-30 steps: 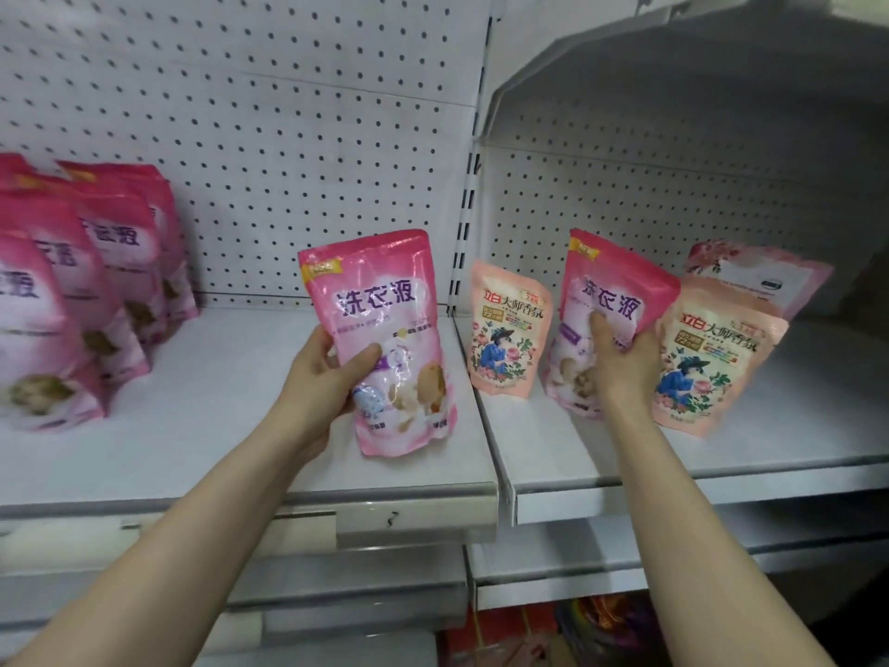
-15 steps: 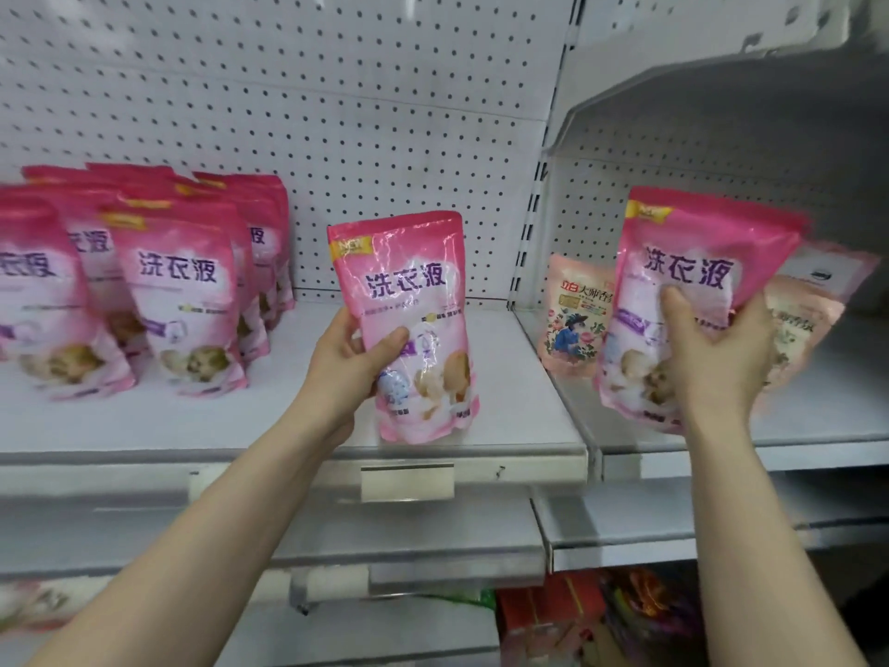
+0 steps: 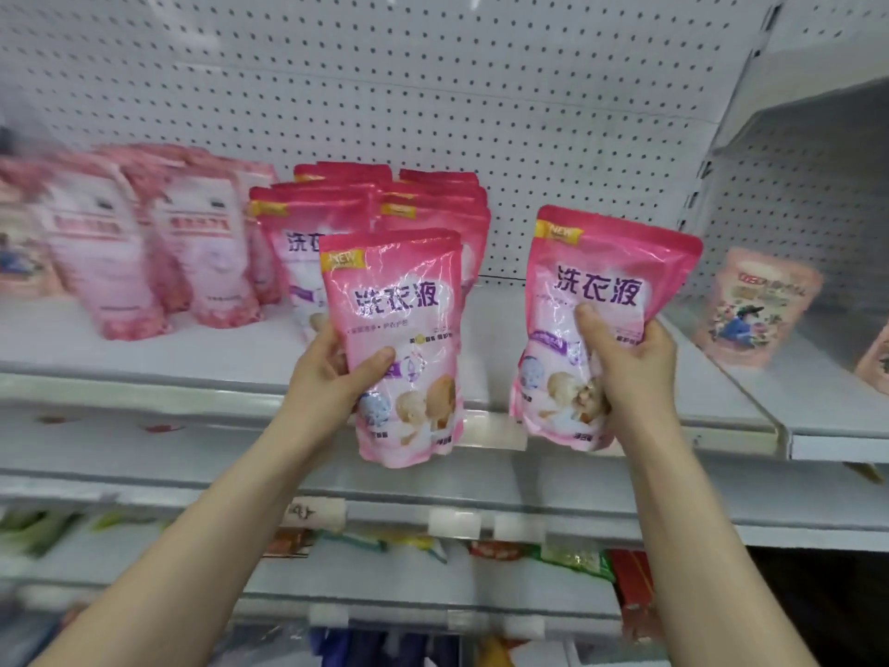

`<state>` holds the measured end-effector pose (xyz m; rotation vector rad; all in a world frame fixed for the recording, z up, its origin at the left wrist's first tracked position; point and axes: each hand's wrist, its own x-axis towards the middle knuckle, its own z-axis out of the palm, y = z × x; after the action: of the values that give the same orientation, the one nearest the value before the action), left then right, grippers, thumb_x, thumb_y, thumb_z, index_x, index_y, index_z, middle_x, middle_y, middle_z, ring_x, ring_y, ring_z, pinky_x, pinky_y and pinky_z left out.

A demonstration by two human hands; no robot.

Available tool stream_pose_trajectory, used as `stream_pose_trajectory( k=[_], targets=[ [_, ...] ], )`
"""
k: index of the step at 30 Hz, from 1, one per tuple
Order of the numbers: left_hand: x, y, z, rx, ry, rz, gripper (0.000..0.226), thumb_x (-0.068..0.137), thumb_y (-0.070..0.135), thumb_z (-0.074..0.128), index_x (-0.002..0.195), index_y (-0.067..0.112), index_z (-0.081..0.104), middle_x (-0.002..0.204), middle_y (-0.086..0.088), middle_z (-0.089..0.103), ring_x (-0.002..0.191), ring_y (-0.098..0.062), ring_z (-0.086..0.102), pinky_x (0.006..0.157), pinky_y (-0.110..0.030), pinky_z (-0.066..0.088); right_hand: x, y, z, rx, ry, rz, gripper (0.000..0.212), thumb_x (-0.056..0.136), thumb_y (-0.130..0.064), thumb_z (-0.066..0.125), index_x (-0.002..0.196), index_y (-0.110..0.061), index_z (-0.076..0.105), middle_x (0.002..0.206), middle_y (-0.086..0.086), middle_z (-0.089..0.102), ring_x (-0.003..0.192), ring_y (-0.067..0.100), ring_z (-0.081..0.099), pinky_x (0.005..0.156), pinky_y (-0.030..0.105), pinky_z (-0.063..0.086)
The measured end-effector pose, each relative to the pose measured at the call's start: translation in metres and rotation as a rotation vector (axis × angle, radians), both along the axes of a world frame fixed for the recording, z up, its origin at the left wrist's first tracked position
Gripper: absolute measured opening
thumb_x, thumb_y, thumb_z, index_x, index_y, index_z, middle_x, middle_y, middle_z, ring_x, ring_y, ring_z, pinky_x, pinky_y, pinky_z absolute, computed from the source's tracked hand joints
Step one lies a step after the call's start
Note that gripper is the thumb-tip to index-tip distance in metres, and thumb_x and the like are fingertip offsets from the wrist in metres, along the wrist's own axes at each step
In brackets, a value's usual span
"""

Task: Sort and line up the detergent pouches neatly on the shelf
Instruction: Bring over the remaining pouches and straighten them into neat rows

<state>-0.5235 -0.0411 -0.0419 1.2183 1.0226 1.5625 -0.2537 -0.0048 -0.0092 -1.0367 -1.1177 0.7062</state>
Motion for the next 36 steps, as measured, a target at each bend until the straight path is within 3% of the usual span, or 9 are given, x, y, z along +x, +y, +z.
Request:
stream_pose_trajectory(
  k=[3,7,12,16,18,22,26,31,36],
  targets=[
    [-0.054,-0.021,-0.004,-0.007,0.009,0.083,0.045,0.084,0.005,0.067,0.126,0.018,0.055,0.105,-0.003,0.074,0.091,-0.018,0.072,0.065,-0.026,0.057,-0.059,0.0,-0.001,-0.008,0.01,0.105,0.023,0.087,-0.025,0.075,0.107,-0.015,0.069,0.094,-0.003,0.078,0.084,0.013,0.075,0.066,0.023,0.06],
    [-0.118,-0.038,-0.005,-0.008,-0.005,0.24,0.04,0.086,0.003,0.066,0.121,0.019,0.056,0.103,0.001,0.075,0.092,-0.015,0.072,0.069,-0.028,0.06,-0.132,0.005,0.004,0.025,-0.011,0.231,0.014,0.086,-0.027,0.076,0.098,-0.023,0.069,0.094,-0.007,0.078,0.085,0.011,0.075,0.065,0.019,0.057],
    [-0.178,-0.039,-0.001,0.014,-0.027,0.364,0.045,0.088,0.002,0.063,0.129,0.017,0.053,0.112,0.0,0.072,0.096,-0.016,0.071,0.071,-0.029,0.06,-0.202,0.021,0.003,0.03,-0.036,0.318,0.027,0.085,-0.034,0.076,0.107,-0.02,0.069,0.098,-0.009,0.077,0.093,0.005,0.072,0.081,0.023,0.057],
    [-0.213,-0.031,0.007,0.037,-0.013,0.407,0.04,0.088,0.002,0.062,0.12,0.026,0.057,0.104,0.006,0.075,0.093,-0.015,0.072,0.065,-0.027,0.058,-0.242,0.037,0.001,0.051,-0.044,0.386,0.024,0.086,-0.031,0.075,0.107,-0.021,0.07,0.099,-0.011,0.077,0.092,0.002,0.072,0.074,0.015,0.055],
    [-0.227,-0.025,0.012,0.04,0.006,0.409,0.039,0.088,0.002,0.062,0.115,0.03,0.058,0.104,0.007,0.075,0.093,-0.014,0.072,0.065,-0.025,0.058,-0.258,0.045,0.001,0.058,-0.047,0.397,0.025,0.087,-0.032,0.075,0.108,-0.019,0.07,0.101,-0.009,0.077,0.093,0.004,0.072,0.079,0.02,0.057],
    [-0.247,-0.011,0.014,0.04,0.033,0.378,0.042,0.088,0.006,0.064,0.126,0.02,0.053,0.115,-0.003,0.071,0.1,-0.023,0.07,0.071,-0.032,0.059,-0.28,0.055,-0.003,0.073,-0.087,0.367,0.029,0.085,-0.037,0.075,0.101,-0.013,0.071,0.096,0.003,0.077,0.092,0.021,0.072,0.087,0.041,0.059],
    [-0.254,0.001,0.011,0.023,0.038,0.313,0.043,0.088,0.008,0.065,0.128,0.019,0.053,0.115,-0.002,0.071,0.099,-0.023,0.07,0.068,-0.031,0.059,-0.284,0.049,-0.009,0.043,-0.065,0.298,0.033,0.083,-0.04,0.076,0.1,-0.012,0.07,0.097,0.004,0.076,0.093,0.023,0.072,0.089,0.047,0.057],
    [-0.245,0.021,0.011,0.047,0.046,0.17,0.041,0.087,0.005,0.065,0.124,0.023,0.056,0.111,0.005,0.072,0.098,-0.013,0.07,0.068,-0.021,0.057,-0.26,0.032,-0.016,0.036,0.019,0.181,0.026,0.084,-0.034,0.076,0.105,-0.02,0.071,0.101,-0.006,0.077,0.097,0.011,0.072,0.088,0.036,0.057],
    [-0.219,0.036,0.008,0.088,0.049,0.055,0.041,0.087,0.008,0.065,0.122,0.028,0.057,0.116,0.004,0.07,0.104,-0.016,0.068,0.079,-0.034,0.058,-0.206,0.021,-0.011,0.105,0.102,-0.053,0.002,0.085,-0.027,0.076,0.085,-0.028,0.075,0.088,-0.005,0.078,0.08,0.012,0.075,0.065,0.022,0.058]
  ],
)
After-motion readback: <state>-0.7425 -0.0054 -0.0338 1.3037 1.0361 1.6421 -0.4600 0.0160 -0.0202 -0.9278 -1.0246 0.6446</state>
